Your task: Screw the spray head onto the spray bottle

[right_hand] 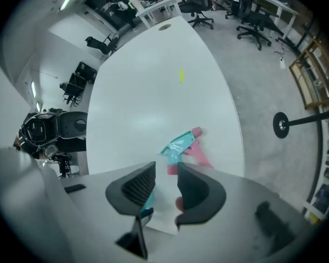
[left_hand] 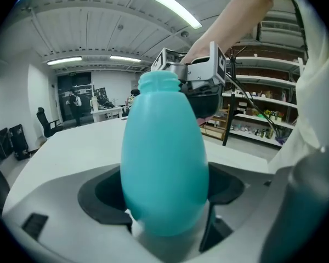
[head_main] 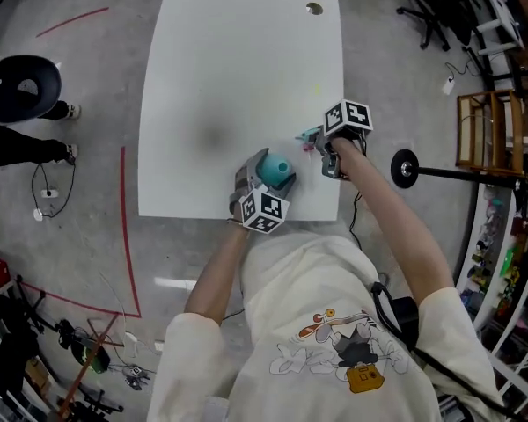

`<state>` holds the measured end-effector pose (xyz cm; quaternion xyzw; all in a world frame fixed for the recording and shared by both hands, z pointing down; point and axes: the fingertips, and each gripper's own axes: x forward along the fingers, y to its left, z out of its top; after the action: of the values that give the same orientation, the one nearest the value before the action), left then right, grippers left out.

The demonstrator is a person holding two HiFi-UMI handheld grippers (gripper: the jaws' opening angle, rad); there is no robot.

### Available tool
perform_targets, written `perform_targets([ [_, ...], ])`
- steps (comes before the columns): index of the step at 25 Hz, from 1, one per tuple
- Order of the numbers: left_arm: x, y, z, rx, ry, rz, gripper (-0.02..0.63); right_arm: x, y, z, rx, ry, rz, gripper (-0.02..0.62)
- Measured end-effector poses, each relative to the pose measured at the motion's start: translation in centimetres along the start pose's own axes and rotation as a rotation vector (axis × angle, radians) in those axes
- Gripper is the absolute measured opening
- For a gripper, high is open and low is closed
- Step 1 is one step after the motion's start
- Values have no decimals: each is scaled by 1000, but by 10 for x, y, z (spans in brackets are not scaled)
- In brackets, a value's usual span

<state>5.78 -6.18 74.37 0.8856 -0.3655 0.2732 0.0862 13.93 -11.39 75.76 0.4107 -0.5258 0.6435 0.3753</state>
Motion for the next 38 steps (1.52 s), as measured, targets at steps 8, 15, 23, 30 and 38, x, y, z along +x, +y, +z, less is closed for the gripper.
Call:
perform_targets([
  [8,-19,10,-15,26,-29,-27,411,23,12,-6,-18,125,-148,121],
  [15,-22,10,-18,31,-43,-31,411,31,16,-7,46,126,-161,121],
  [23,-22,10,-16,34,-45,-36,411,44,10,-1,147,123,-163,135],
  [30,-21,16,-21,31,-53,-31,411,55,13,2,145,156,-168,137],
  [38,-16,22,-16,-44,4,-34,411,39,29,11,-145,21,-54,135],
])
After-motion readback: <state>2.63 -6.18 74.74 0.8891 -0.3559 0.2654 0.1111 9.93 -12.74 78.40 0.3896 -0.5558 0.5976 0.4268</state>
